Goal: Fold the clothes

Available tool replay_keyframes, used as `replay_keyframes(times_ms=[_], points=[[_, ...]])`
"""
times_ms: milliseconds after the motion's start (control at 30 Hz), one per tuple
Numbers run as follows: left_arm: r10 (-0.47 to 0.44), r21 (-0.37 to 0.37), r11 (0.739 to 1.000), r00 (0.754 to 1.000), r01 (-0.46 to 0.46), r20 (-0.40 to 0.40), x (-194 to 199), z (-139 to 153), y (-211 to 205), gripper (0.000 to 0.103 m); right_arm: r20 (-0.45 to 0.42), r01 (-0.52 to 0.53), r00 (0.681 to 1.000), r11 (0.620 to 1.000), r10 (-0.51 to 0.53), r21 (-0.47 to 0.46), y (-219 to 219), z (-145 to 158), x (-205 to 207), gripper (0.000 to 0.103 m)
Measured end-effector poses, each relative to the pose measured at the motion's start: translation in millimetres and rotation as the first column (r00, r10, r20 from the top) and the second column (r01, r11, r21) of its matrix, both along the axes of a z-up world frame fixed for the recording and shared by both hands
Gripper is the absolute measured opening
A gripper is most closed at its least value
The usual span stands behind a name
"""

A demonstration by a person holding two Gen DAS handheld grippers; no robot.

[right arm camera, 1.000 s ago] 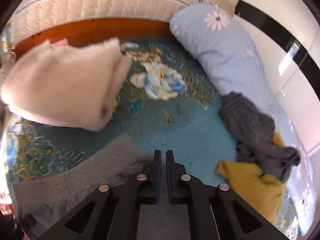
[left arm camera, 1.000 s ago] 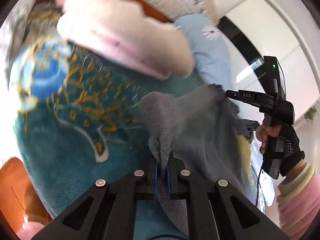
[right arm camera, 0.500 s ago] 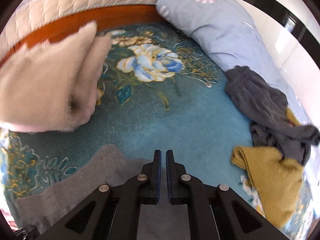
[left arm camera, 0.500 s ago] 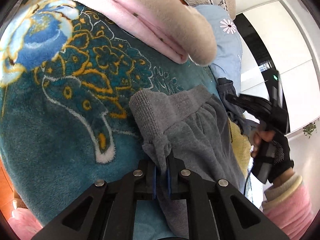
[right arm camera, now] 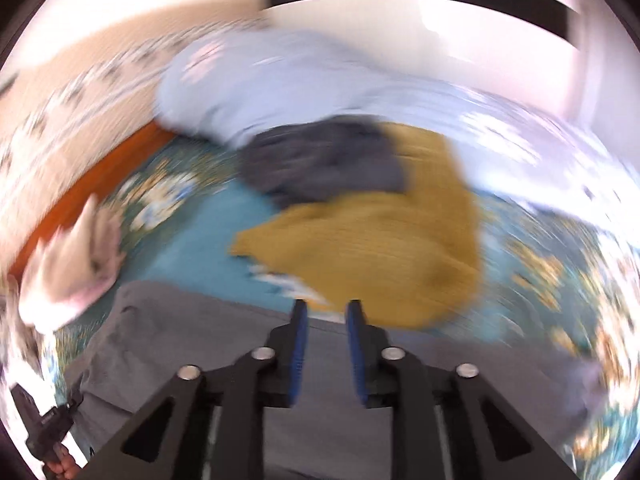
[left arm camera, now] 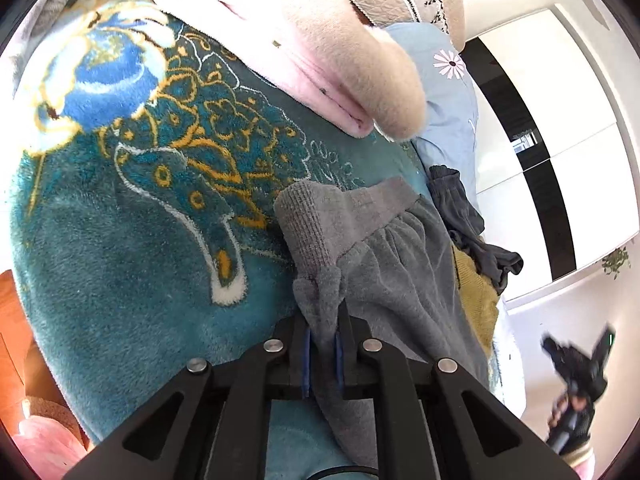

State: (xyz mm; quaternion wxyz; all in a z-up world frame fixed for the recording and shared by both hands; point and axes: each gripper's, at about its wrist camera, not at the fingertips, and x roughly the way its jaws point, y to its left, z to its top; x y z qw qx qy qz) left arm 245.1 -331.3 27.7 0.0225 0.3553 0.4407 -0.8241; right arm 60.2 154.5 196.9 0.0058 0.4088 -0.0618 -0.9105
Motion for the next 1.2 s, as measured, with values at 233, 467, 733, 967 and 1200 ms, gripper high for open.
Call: replay_keyframes(times_ms=[233, 467, 733, 967, 1200], points=[[0.008, -0.010, 1.000, 1.000, -0.008, -0.020, 1, -4, 1, 0.008, 0.035, 0.370, 0.927, 0.899, -0.372, -0.236, 194, -32, 107, 0.038], [0.017, 0.007, 1.000, 0.999, -0.017, -0.042, 3, -8, 0, 0.008, 0.209, 0.539, 0.839, 0.713, -0.503, -0.448, 285, -108, 156, 0.045], [0.026, 0.053, 0.998, 0.998, -0.022, -0.062, 8, -12, -3, 0.008, 0.251, 0.601, 0.787, 0.604, -0.564, -0.524, 290, -144, 131, 0.040], [0.025, 0.064, 0.998, 0.997, -0.021, -0.071, 10, -13, -4, 0.009, -0.157, 0.330, 0.872, 0.792, -0.464, -0.513, 265, -48, 122, 0.003], [0.021, 0.069, 0.998, 0.997, -0.016, -0.072, 9, -13, -4, 0.009, 0.061, 0.535, 0.815, 0.710, -0.576, -0.457, 287, -110, 123, 0.003]])
